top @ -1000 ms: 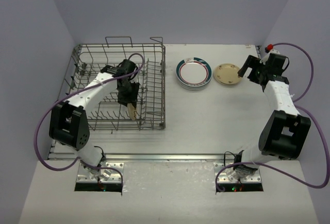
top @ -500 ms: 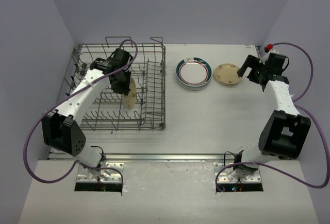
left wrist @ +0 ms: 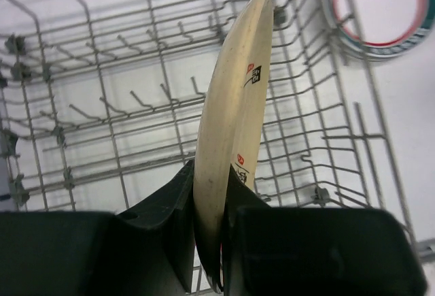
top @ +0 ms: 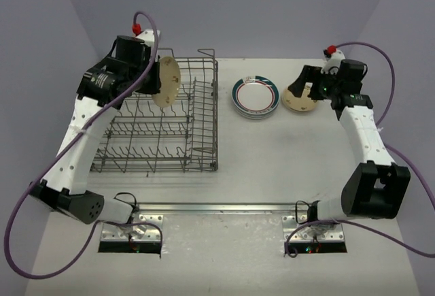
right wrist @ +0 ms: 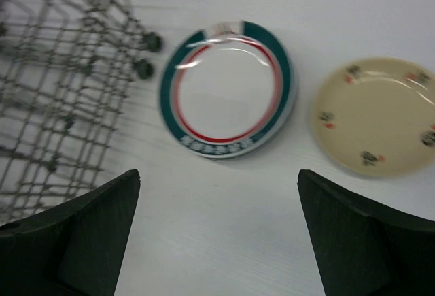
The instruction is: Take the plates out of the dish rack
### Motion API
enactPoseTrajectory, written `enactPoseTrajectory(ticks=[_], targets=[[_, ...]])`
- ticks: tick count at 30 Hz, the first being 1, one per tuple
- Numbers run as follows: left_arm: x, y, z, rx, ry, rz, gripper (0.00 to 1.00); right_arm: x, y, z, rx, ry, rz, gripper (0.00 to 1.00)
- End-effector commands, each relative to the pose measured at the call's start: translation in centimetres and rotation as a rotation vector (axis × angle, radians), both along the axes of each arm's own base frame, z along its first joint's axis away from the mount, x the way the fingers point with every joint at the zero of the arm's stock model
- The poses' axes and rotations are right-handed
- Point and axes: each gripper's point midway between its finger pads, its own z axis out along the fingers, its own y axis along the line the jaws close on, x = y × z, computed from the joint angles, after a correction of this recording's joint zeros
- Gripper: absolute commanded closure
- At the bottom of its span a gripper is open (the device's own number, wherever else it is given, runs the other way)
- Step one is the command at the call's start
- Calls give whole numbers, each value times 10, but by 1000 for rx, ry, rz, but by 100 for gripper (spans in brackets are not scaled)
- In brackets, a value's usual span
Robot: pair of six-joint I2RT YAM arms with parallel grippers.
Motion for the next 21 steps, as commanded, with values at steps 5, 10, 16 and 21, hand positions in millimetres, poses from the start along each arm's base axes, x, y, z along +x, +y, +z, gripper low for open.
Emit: enactPoseTrajectory(ticks=[5,10,16,21], targets=[[-58,-89,55,-308,-121,-570,100,-75,168,145,115,-321,586,9],[-75,-118,46,-429,-14,-764,100,-82,195,157,126,-329,648,16],[-70,-125,31,-447,47,-783,100,-91,220,149,60,-348,732,24],[-71,-133,23,-465,86,-814,100,-87,230,146,25,-354,743,32]])
